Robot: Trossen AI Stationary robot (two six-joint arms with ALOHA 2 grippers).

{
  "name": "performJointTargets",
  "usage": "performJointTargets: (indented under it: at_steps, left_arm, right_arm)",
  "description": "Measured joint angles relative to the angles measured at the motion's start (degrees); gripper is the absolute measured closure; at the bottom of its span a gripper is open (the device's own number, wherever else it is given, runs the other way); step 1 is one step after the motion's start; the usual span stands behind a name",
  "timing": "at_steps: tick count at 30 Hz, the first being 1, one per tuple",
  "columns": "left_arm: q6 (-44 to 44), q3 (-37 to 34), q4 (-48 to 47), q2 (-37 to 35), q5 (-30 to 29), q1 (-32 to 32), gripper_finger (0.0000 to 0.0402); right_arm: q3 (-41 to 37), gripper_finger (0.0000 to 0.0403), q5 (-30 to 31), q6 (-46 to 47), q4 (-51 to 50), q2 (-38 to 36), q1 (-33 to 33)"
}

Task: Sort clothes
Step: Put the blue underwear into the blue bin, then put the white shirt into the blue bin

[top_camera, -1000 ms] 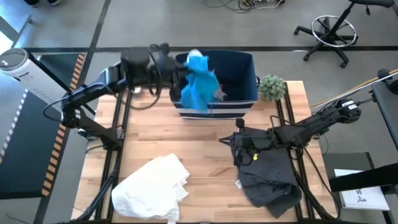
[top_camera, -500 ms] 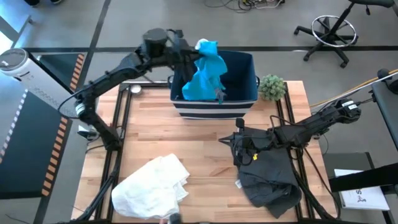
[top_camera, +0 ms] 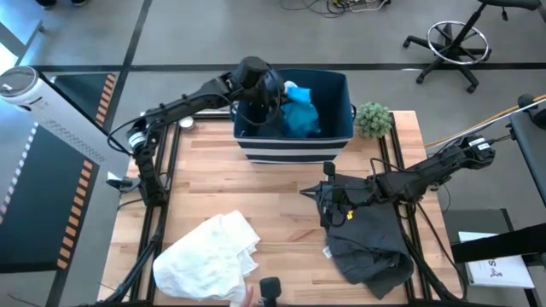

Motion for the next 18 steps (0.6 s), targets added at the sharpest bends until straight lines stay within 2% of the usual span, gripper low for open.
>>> performJointTargets:
  at_steps: [6,14,18]
  left_arm:
    - [2.4,0.0,-6.2,-0.4,-0.4,0.0,0.0354]
    - [2.4,0.0,-7.3,-2.7,-0.7,-0.2,0.0245]
    - [2.2,0.0,-7.5,-3.9,-3.5,-0.5,0.0193]
  right_arm:
    - [0.0,0.0403,0.0,0.0,0.0,0.0,0.0]
    - [0.0,0.0403,0.0,0.0,0.0,0.0,0.0]
    - [0.0,0.0403,0.0,0.0,0.0,0.0,0.0]
